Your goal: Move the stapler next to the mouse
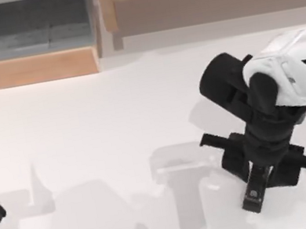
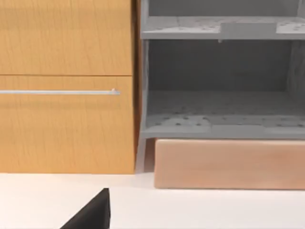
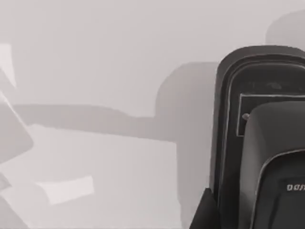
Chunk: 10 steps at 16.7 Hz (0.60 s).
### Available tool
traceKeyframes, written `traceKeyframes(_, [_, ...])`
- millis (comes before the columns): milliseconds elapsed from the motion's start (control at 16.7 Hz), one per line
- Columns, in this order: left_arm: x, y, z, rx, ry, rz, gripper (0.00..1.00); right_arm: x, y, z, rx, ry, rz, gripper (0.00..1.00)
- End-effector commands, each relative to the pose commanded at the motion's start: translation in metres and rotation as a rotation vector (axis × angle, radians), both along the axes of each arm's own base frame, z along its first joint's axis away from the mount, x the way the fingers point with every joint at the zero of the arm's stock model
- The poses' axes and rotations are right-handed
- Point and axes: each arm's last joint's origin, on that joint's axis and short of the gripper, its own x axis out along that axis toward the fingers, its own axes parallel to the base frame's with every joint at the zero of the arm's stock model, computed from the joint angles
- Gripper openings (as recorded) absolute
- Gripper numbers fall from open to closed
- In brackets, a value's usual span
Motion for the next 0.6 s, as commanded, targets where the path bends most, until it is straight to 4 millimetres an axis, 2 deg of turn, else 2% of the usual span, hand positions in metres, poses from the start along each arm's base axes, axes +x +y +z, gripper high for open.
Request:
traceKeyframes(300, [0.0,0.0,0.0,0.0,0.0,0.0,1.0,0.001,0.001,0.004,0.006,-0.007,0.001,0.0])
traceKeyframes(600, [0.0,0.0,0.0,0.0,0.0,0.0,1.0,0.018,-0.001,0.02,0.084,-0.102,0.132,0.0])
